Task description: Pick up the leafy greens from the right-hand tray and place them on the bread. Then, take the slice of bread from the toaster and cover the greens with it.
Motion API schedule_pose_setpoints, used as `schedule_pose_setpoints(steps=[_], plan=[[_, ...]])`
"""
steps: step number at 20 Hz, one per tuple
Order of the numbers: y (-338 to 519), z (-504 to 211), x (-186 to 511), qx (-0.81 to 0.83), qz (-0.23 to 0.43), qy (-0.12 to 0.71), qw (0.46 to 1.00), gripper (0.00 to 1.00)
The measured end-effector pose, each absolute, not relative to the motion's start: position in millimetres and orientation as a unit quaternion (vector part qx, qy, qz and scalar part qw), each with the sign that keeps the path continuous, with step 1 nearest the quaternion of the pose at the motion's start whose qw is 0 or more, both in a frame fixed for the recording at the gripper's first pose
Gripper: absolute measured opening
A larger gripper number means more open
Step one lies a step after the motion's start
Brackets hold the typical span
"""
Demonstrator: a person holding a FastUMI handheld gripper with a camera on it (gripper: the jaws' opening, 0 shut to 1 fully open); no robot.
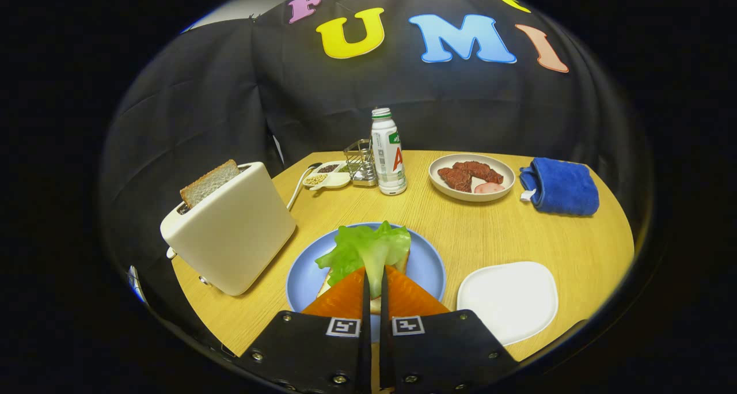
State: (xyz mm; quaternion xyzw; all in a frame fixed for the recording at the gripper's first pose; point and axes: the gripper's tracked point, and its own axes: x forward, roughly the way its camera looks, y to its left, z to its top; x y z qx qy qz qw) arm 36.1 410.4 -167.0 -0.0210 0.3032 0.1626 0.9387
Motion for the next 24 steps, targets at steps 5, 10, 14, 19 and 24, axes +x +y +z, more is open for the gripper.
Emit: schedule_pose_setpoints(steps=[5,10,14,19,24], plan=[[419.1,-175.3,25.0,-0.001,0.179,0.319,0.931,0.06],[414.1,-171.0,26.1,0.005,0.177,0.327,0.928,0.06],[412.4,-179.5,18.4,0.061,0.179,0.357,0.915,0.06],[406.0,-187.9,22.9,0.073,0.170,0.376,0.908,0.06],[401.6,-177.8,17.5,0.010,0.173,0.343,0.923,0.15]])
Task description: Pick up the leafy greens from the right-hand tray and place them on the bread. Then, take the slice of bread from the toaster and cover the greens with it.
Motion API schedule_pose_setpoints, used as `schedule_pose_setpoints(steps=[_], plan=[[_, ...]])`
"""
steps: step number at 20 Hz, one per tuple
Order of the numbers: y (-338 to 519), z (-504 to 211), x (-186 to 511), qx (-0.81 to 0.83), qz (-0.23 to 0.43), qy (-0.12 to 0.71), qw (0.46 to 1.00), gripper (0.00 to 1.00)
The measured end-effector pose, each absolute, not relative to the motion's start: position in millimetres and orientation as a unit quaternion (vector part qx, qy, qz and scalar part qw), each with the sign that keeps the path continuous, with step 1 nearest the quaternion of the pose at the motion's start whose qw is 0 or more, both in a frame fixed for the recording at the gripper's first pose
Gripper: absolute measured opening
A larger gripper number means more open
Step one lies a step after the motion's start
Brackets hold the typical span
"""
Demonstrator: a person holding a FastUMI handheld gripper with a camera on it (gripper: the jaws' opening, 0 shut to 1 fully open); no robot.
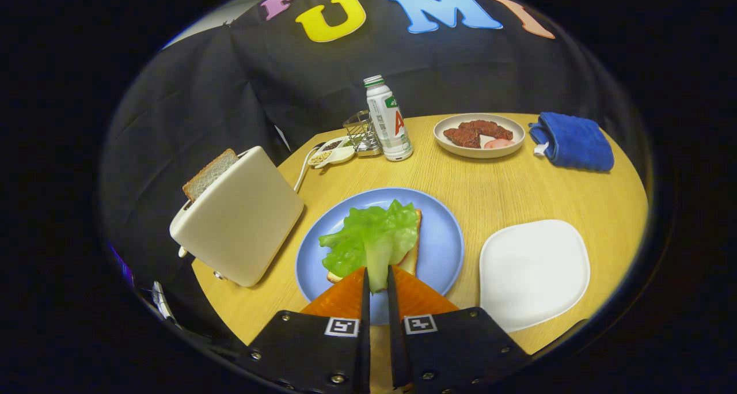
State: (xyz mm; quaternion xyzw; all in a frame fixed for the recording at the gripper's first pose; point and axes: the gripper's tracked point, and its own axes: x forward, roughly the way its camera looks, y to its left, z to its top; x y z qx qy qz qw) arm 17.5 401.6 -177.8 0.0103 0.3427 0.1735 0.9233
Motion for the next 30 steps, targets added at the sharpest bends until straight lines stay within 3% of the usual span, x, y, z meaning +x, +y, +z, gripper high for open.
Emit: schedule_pose_setpoints(steps=[1,4,14,30], plan=[[397.9,-172.3,17.9,-0.005,0.168,0.329,0.929,0.33],[389.0,-152.1,19.5,-0.036,0.149,0.287,0.946,0.53],[459.2,-78.5,-2.4,-0.055,0.160,0.091,0.981,0.53],[608.4,-75.6,-22.1,-0.018,0.243,0.075,0.967,0.53]])
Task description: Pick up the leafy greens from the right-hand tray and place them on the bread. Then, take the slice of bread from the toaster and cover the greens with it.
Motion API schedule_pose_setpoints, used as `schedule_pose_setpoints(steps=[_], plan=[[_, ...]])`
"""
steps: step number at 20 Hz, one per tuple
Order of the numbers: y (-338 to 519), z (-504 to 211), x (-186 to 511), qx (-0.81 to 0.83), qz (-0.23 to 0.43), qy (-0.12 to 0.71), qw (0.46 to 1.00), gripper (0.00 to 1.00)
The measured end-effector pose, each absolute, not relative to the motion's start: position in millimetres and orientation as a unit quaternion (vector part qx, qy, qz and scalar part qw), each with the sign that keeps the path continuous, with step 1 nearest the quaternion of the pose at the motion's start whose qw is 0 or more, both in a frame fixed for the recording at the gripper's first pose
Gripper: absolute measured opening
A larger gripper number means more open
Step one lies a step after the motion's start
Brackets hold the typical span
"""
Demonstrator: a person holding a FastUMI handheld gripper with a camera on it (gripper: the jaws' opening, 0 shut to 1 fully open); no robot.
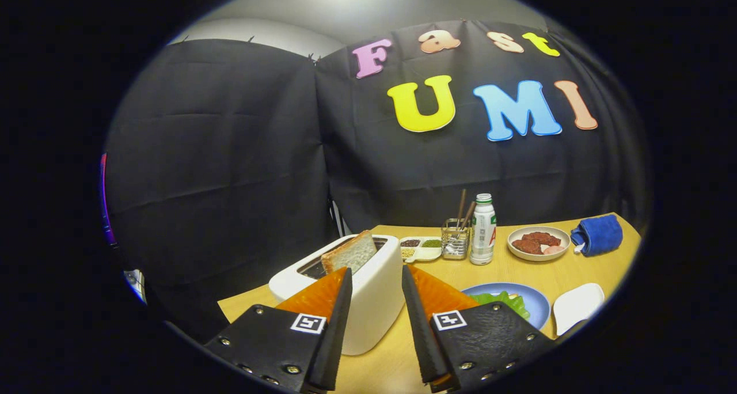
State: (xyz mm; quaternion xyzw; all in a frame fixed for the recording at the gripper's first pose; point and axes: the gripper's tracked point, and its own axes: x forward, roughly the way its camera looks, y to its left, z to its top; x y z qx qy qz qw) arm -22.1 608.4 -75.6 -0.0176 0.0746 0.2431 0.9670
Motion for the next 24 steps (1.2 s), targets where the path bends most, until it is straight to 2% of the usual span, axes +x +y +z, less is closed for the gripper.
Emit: schedule_pose_setpoints(steps=[11,16,18,19,21,24], plan=[[672.8,-101.1,4.6,-0.035,0.224,0.095,0.969,0.53],[672.9,-107.8,28.2,-0.057,0.180,0.090,0.978,0.53],[674.2,-107.7,28.6,-0.050,0.184,0.092,0.977,0.20],[669.1,-107.3,28.6,-0.044,0.177,0.097,0.978,0.19],[669.3,-104.8,27.6,-0.044,0.184,0.102,0.977,0.06],[664.9,-95.9,27.3,-0.049,0.183,0.091,0.978,0.06]])
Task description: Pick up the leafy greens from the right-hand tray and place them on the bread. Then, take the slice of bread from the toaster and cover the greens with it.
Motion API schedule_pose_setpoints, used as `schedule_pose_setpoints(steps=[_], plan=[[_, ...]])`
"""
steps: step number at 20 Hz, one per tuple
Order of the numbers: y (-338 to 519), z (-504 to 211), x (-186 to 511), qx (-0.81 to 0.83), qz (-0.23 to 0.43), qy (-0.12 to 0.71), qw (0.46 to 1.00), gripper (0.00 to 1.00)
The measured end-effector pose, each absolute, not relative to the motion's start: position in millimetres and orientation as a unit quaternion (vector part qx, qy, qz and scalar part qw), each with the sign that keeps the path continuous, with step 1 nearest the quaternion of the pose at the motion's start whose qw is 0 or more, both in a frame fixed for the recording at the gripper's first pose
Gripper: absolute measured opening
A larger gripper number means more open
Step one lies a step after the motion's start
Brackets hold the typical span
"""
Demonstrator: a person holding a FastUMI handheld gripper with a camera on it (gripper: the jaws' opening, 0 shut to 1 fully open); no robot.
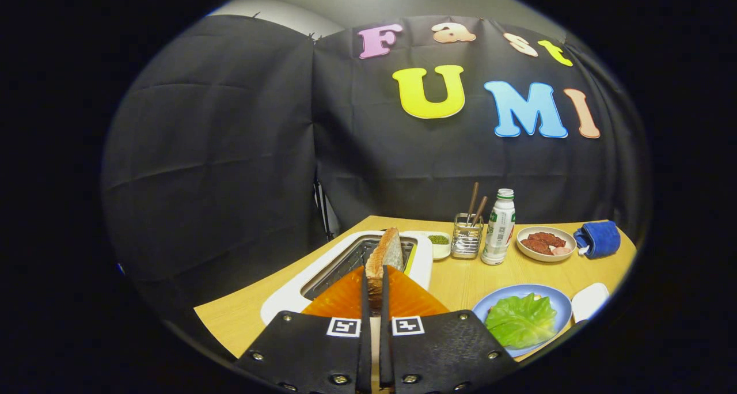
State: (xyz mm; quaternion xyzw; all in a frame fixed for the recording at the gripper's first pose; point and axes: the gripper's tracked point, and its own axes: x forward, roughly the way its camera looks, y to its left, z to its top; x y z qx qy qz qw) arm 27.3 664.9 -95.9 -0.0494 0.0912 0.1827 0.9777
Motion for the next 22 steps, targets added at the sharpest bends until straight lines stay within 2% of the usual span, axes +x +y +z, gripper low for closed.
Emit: schedule_pose_setpoints(steps=[11,22], plan=[[657.3,-50.2,28.2,-0.027,0.202,0.066,0.977,0.06],[610.8,-1.0,26.9,-0.012,0.183,0.032,0.983,0.05]])
